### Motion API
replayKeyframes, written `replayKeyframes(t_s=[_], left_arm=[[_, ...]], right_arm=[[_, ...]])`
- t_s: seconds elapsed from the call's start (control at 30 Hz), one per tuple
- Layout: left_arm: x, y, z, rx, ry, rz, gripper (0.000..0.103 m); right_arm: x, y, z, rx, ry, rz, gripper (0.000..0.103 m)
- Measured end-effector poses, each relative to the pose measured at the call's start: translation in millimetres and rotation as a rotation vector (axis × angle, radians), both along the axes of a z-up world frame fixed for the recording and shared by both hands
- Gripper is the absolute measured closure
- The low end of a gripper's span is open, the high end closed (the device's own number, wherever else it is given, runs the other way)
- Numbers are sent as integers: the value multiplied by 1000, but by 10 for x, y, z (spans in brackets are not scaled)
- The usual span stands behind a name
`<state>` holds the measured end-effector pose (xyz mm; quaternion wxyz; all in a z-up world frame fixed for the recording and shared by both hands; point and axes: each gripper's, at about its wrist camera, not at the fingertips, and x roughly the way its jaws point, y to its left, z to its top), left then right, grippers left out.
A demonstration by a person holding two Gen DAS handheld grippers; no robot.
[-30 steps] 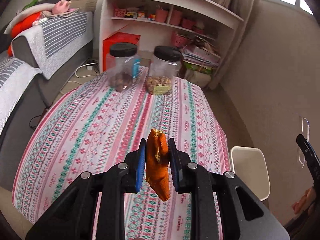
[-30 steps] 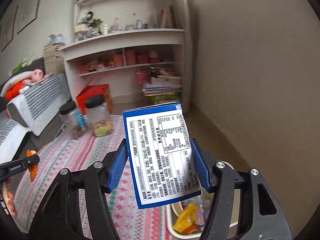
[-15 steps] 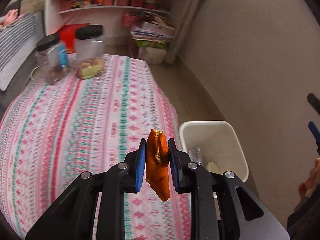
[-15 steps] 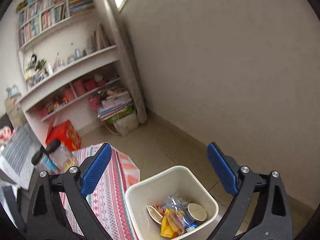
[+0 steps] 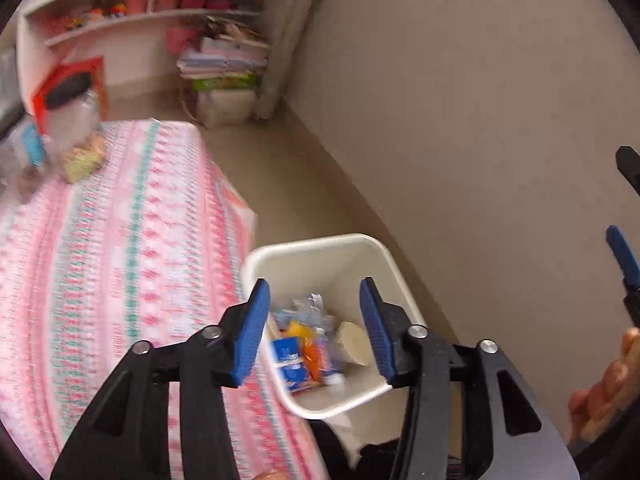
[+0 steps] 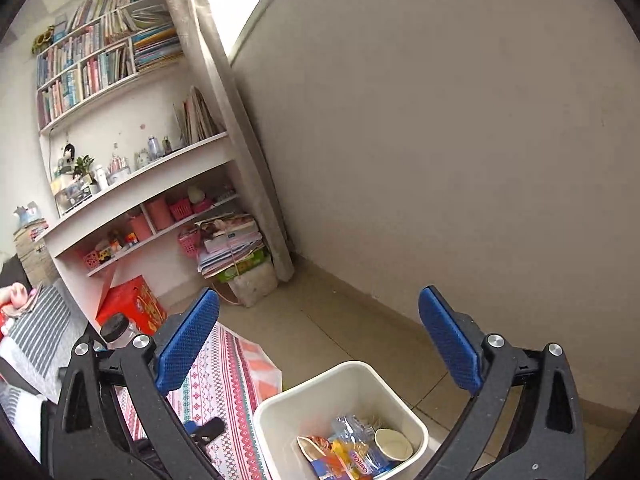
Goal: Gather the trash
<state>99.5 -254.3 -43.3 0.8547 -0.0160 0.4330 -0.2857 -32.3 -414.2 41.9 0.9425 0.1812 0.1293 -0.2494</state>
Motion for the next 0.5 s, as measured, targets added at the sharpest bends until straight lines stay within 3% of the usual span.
replayKeyframes(t_s=[0.13,0.23,0.33,0.43,0.5], left_arm=[[-99,408,179,55,-155,133,20],[-223,768,390,75,-292,248,8],[-371,1174,603,65,-419,374,7],[-337,1597,647,4,-336,417,7],[-296,1778,622,32,-290,441,7]], right_arm=[[-40,198,69,-39,-56,25,7],[-50,405,103,-62,-102,38,7],[4,648,134,-82,-132,80,7],[155,917,145,-85,-130,184,7],[289,1090,130,-70,-103,267,7]])
